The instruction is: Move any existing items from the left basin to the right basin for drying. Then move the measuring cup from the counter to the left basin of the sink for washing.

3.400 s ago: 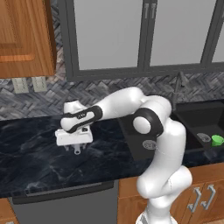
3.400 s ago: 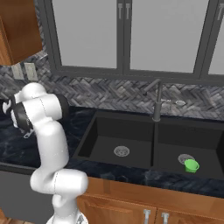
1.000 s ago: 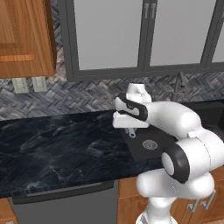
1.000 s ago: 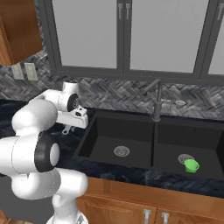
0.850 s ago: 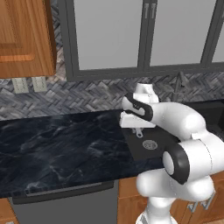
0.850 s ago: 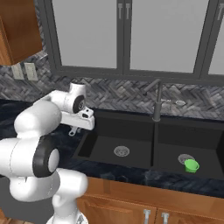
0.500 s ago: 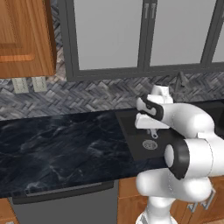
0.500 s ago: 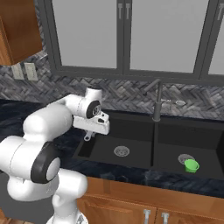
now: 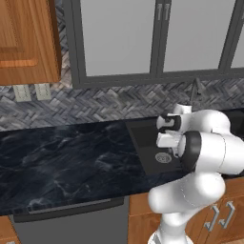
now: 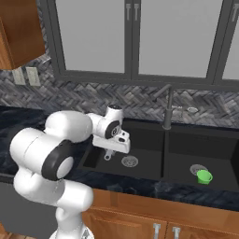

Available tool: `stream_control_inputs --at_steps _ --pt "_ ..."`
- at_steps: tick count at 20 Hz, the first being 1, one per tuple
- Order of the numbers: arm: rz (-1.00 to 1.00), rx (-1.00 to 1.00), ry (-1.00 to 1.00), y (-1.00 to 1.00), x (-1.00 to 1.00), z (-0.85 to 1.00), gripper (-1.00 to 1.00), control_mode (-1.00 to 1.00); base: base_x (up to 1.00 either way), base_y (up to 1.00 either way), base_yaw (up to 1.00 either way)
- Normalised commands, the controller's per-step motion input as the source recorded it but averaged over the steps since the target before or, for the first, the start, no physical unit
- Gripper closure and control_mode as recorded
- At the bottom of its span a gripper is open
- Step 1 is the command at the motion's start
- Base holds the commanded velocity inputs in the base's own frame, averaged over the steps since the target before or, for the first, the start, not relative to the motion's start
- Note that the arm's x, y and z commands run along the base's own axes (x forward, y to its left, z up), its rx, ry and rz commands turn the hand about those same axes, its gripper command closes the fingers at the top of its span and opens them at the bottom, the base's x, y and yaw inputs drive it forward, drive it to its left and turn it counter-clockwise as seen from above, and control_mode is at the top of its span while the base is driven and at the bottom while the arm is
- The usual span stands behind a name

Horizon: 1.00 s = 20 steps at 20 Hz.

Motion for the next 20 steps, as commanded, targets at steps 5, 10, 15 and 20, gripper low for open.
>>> stream_control_inputs --at_steps 5,10,15,20 --pt "-0.01 0.00 0.01 -0.15 0.44 -0.55 1.00 -1.00 0.00 0.00 0.00" --pt "-0.01 0.00 0.04 -0.07 0.38 -0.59 1.00 -1.00 0.00 0.00 0.00" --pt "-0.03 0.00 0.04 -0.02 0.33 -0.58 1.00 -1.00 0.00 0.00 0.00" --pt "-0.06 0.00 0.02 0.00 0.27 -0.45 1.00 -1.00 0.00 0.00 0.00"
